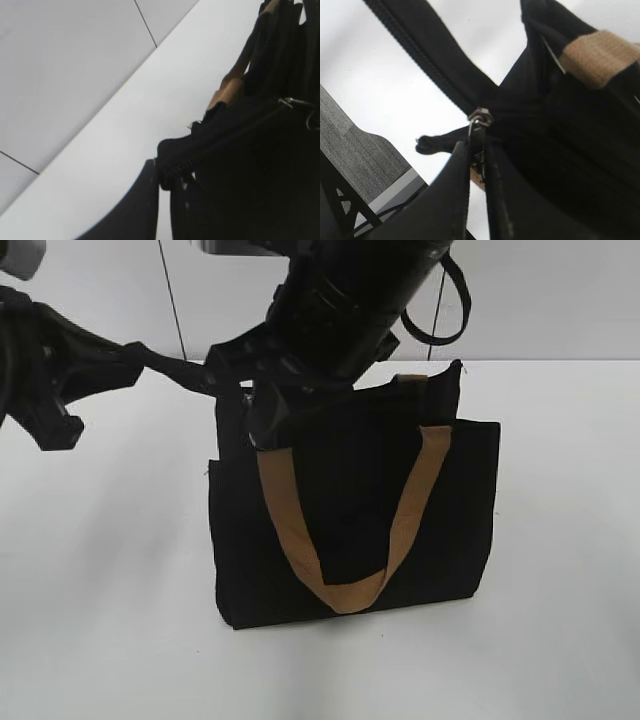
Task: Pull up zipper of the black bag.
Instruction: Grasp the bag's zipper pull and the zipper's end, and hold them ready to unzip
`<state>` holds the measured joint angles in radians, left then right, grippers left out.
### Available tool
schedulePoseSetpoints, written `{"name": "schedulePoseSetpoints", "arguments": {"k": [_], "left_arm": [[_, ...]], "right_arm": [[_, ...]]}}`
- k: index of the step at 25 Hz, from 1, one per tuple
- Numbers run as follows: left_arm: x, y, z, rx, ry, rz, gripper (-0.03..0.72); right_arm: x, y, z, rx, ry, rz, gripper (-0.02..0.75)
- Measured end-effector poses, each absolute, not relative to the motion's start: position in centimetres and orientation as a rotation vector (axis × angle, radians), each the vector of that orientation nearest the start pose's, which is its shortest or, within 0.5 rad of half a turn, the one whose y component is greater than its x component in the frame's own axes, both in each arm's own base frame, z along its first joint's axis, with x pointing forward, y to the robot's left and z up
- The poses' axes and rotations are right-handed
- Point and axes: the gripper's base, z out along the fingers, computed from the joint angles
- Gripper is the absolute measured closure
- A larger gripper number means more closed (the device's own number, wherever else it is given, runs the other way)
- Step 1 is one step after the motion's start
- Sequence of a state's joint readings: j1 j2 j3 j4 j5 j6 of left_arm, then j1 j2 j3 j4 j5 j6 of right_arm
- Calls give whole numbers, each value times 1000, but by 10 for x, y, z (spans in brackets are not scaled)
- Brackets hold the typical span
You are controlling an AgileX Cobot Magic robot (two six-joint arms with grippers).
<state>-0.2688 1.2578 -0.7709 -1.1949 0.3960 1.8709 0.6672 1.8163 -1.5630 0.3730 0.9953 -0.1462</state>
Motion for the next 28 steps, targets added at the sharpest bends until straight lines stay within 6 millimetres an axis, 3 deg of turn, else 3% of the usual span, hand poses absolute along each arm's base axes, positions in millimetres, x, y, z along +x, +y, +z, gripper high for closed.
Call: {"name": "schedulePoseSetpoints", "arguments": {"k": [11,17,24,28], "left_arm": [[231,-75,235,1159,1992,-124,666],[233,-66,233,1114,2024,-112,666],[232,-66,232,1113,2028,-117,666],[231,-68,231,1121,2031,-149,666]], "right_arm": [[315,225,287,-794,2738,613,738],[323,204,292,-753,2758,599,738],[331,163,296,-726,2818,414,738],[334,156,296,-698,2825,410,738]]}}
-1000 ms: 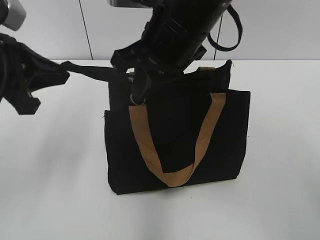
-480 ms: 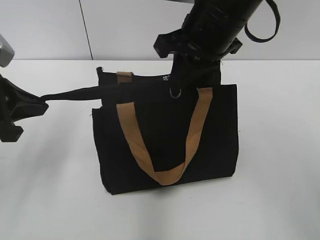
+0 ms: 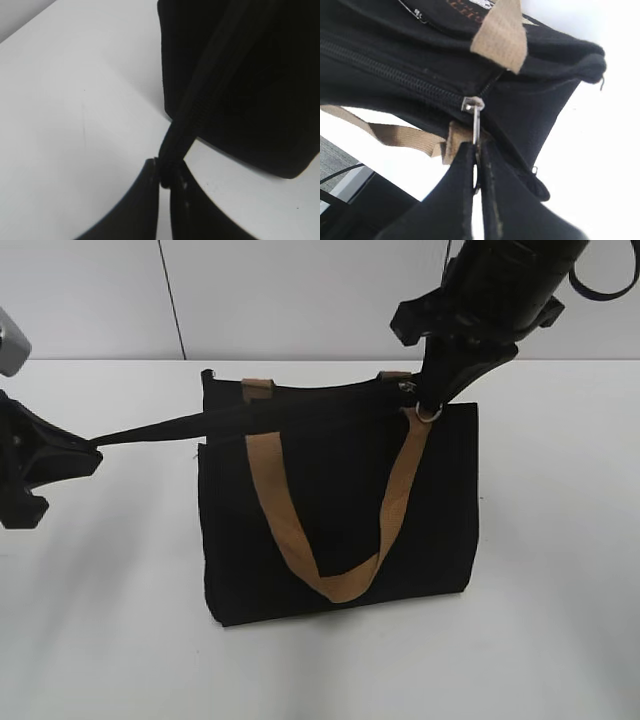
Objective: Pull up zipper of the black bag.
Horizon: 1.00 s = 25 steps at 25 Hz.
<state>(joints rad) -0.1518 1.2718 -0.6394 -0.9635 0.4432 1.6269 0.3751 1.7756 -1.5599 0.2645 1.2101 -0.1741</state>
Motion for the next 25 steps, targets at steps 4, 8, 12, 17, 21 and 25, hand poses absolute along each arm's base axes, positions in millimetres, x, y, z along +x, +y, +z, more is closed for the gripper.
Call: {"name": "schedulePoseSetpoints", "arguments": {"k": [4,8,12,17,21,25], "left_arm": [[230,-68,231,1126,2032,-157,667],[230,-69,232,1109,2037,-180,649],[229,-71,232,1056,2053,-254,470],[226,-72,235,946,2103,-339,247],[219,-71,250,802,2147,-388,229],[226,-62,272,663,2255,-341,239]], "right_arm": [[333,155,298,-697,2818,418,738],[330,153,305,-746,2788,427,680],[327,147,315,-747,2756,420,510],[323,144,323,-751,2732,403,416],[322,133,329,-756,2718,255,408],[329,111,331,-665,2733,171,408]]}}
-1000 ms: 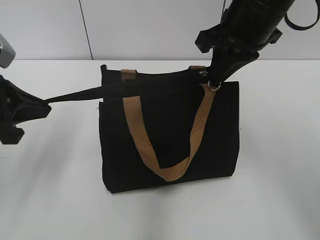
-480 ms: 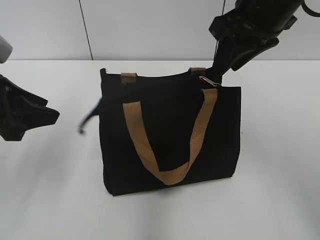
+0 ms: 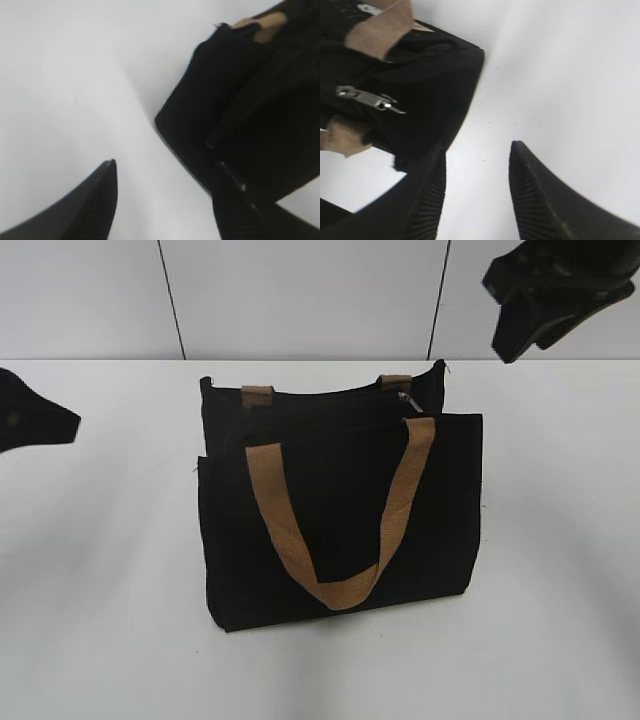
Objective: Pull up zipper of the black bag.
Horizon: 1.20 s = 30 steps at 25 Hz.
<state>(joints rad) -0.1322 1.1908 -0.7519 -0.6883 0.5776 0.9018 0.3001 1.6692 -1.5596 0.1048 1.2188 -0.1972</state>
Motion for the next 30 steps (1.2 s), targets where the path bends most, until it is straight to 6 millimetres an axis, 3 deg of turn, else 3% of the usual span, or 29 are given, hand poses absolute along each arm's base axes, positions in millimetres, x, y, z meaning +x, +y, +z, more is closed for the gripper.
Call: {"name": "schedulePoseSetpoints", "arguments": {"k": [7,10,14,21,25,30], "left_arm": [[234,-35,326,392,2460,-189,241],[233,-25,344,313,2513,-109,243],[225,-17,355,261,2616,-10,243],[200,-13,354,234,2681,15,243],[170,-11,349,212,2619,12,243],[131,-9,325,202,2589,4,243]], "right_arm": [[342,44,334,-399,2768,105,408],[338,21,344,-306,2751,78,408],[322,7,364,-244,2697,64,408],[264,12,364,-229,2694,153,407],[217,14,342,-226,2744,195,407],[164,15,312,-247,2726,190,407]]}}
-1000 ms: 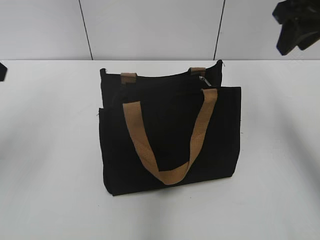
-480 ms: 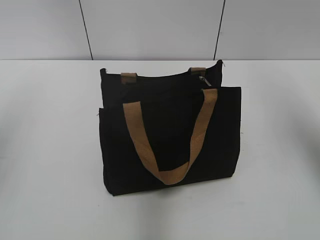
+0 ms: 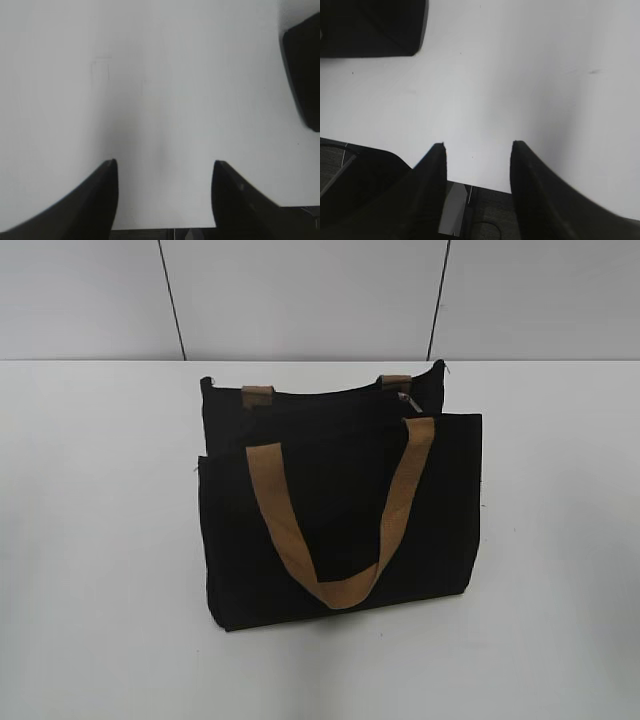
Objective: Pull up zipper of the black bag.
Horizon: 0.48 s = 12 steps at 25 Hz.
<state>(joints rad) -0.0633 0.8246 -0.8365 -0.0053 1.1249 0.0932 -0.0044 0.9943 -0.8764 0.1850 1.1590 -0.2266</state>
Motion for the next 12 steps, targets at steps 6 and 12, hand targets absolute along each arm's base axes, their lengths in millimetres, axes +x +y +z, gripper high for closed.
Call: {"name": "schedulePoseSetpoints", "arguments": {"k": [6,12], "left_arm": [[90,-7,298,192,2526,-10,243],[62,-10,278,174,2467,-86,243]], "right_arm": [[109,15,285,-249,2651,177,407],[77,15,267,-250,2591,167,407]]}}
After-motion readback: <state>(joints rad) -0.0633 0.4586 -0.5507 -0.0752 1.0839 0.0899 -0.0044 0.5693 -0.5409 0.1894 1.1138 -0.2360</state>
